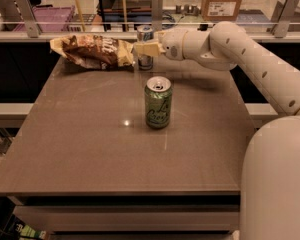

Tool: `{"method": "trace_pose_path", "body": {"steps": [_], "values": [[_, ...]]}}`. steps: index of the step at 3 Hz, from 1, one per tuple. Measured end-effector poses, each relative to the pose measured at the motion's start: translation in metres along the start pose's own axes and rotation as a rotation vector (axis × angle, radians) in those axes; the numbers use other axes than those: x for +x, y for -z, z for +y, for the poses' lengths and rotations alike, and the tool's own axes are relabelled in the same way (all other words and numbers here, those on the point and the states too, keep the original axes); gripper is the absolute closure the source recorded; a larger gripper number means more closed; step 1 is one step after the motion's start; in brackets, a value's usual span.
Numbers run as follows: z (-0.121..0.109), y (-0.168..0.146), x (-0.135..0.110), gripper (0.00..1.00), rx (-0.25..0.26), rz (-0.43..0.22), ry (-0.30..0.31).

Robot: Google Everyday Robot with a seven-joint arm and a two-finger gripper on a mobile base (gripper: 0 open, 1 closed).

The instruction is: Move redbull can near brown chip bag

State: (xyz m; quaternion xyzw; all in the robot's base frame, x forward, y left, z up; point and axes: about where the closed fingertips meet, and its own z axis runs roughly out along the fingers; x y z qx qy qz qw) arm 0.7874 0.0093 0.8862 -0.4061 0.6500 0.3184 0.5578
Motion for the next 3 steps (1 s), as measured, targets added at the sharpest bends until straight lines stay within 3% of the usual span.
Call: {"method": "trace_pose_path", "body": {"steps": [1, 2, 3], "values": [[0.0001, -0.0001, -0.0001, 0.13, 0.0, 0.0, 0.0], [0.0019, -0.003, -0.0001, 0.0, -0.005, 0.0, -0.001], [0.0019, -0.0031, -0.0001, 0.0, -0.005, 0.0, -0.001]]}}
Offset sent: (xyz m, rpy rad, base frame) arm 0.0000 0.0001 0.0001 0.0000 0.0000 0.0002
